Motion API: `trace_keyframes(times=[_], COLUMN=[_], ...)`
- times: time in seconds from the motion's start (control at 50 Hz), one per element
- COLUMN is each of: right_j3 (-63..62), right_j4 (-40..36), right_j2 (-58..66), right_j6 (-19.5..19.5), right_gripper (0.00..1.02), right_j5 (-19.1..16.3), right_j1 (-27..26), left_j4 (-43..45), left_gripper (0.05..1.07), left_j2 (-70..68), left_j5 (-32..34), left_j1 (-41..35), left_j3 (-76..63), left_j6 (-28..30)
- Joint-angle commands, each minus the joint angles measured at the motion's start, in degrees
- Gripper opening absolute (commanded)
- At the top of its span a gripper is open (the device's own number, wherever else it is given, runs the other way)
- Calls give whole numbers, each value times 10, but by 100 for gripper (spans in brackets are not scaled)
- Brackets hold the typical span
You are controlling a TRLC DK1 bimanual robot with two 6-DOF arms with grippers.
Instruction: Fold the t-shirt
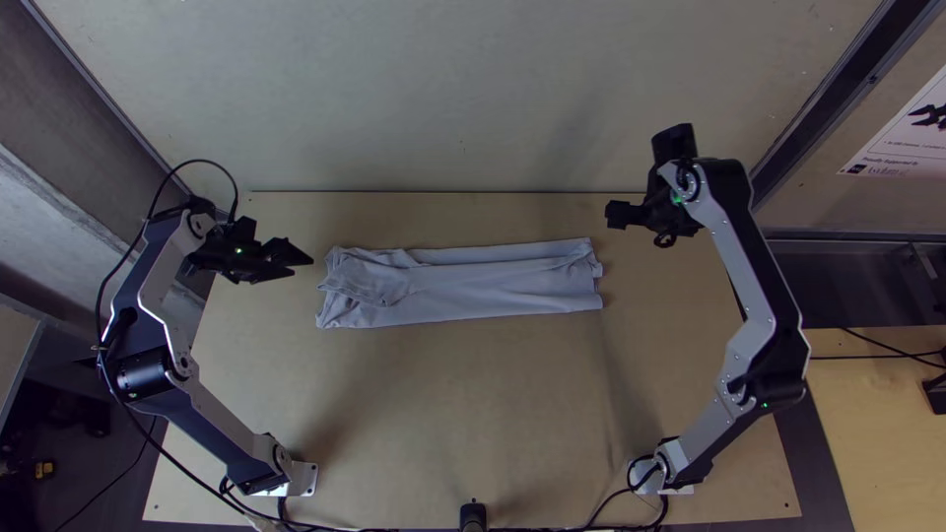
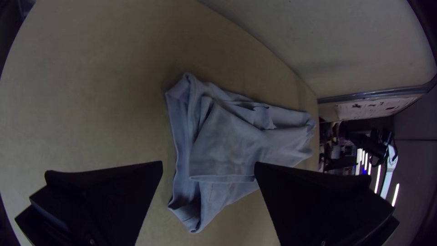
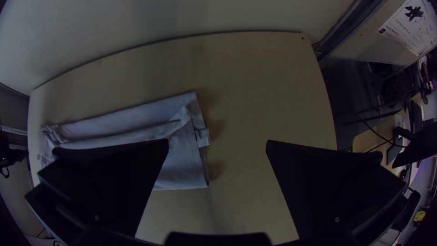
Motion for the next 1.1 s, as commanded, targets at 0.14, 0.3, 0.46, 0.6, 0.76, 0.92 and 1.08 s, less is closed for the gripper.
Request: trace_keyframes(times=[0.14, 0.3, 0.46, 0.6, 0.76, 0.92, 1.08], right_j3=[-13, -28, -55, -85, -103, -117, -132], right_j4=[-9, -8, -8, -8, -8, -8, -8], right_j2=[-52, -81, -107, -129, -143, -157, -171], right_j6=[7, -3, -11, -12, -12, -11, -7], right_gripper=[99, 99, 99, 99, 99, 99, 99], right_j5=[4, 4, 4, 4, 4, 4, 4], right_j1=[-2, -2, -2, -2, 2, 6, 10], left_j4=[-6, 10, 23, 30, 37, 74, 119], left_gripper=[102, 102, 102, 102, 102, 102, 102], left_j2=[36, 74, 99, 96, 97, 85, 83], left_j5=[55, 75, 91, 102, 113, 114, 108], left_j1=[19, 20, 20, 5, -21, -63, -113], left_j3=[-78, -103, -102, -104, -104, -116, -126], left_j6=[57, 58, 44, 28, 2, -43, -103])
